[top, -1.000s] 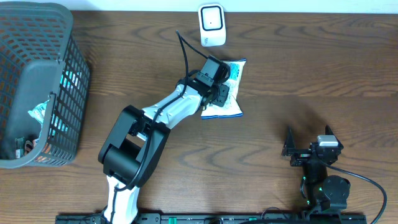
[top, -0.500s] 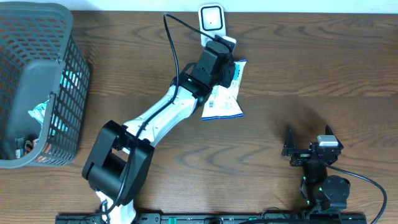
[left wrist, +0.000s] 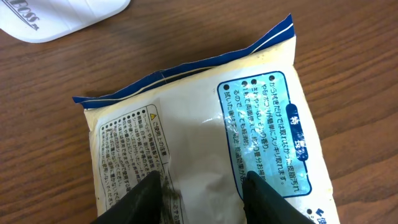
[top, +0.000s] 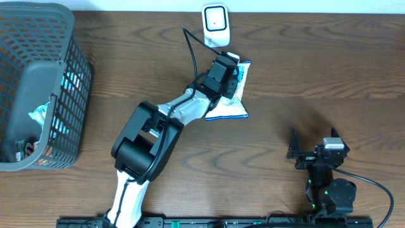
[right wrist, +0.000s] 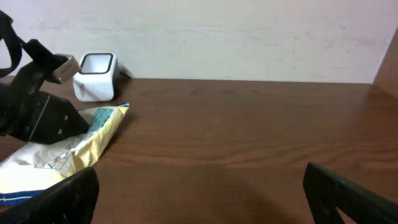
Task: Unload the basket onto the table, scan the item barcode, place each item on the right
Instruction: 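Shift the bag side to side beneath the scanner with the left gripper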
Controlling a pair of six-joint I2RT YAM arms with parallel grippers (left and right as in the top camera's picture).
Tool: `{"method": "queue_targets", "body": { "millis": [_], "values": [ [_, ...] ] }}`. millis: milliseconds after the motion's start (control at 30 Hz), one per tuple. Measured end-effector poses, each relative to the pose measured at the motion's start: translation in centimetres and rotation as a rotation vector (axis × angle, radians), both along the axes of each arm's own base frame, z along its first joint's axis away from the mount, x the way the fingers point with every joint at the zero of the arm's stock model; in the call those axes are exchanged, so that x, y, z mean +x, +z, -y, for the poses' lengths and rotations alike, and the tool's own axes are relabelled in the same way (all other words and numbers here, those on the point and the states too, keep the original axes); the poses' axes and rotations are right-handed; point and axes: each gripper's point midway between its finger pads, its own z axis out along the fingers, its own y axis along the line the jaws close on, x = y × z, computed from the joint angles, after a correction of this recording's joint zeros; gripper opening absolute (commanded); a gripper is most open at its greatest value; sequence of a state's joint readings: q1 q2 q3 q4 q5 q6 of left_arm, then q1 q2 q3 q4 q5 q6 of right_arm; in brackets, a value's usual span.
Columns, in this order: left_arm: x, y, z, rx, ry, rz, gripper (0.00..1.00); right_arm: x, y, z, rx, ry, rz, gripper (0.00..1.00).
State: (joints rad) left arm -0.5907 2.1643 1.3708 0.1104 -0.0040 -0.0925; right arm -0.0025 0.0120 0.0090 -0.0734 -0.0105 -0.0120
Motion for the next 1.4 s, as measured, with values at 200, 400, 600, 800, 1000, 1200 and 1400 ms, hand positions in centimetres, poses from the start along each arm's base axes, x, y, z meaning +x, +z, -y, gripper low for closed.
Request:
{"method": "queue_targets", "body": {
  "millis": [200, 400, 600, 800, 1000, 1200, 1400],
  "values": [
    [-0.7, 1.1, -0.4, 0.012, 0.0, -0.018, 0.42, 0.0, 0.0, 0.0, 0.0, 0.0, -0.001, 0.99],
    [-2.1, 7.0, -1.4, 0.0, 0.0, -0.001, 0.42, 0.0, 0.0, 0.0, 0.0, 0.0, 0.0, 0.99],
    [-4.4, 7.3, -2.5, 0.041, -0.012, -0.086, 0.42, 0.0, 0.0, 0.0, 0.0, 0.0, 0.0, 0.99],
    [-6.5, 2.7, -1.2, 0.022, -0.096, -0.233, 0.42, 0.0, 0.0, 0.0, 0.0, 0.0, 0.0, 0.99],
    [-7.4, -0.4, -1.1, 0.037, -0.114, -0.31, 0.41, 0.0, 0.0, 0.0, 0.0, 0.0, 0.0, 0.99],
    [-7.7, 0.0, -1.3, 0.043, -0.121, -0.314, 0.42, 0.0, 0.0, 0.0, 0.0, 0.0, 0.0, 0.99],
    [-7.1, 6.1, -2.0, 0.024, -0.096, -0.194, 0.46, 0.0, 0.0, 0.0, 0.0, 0.0, 0.0, 0.99]
  ]
}}
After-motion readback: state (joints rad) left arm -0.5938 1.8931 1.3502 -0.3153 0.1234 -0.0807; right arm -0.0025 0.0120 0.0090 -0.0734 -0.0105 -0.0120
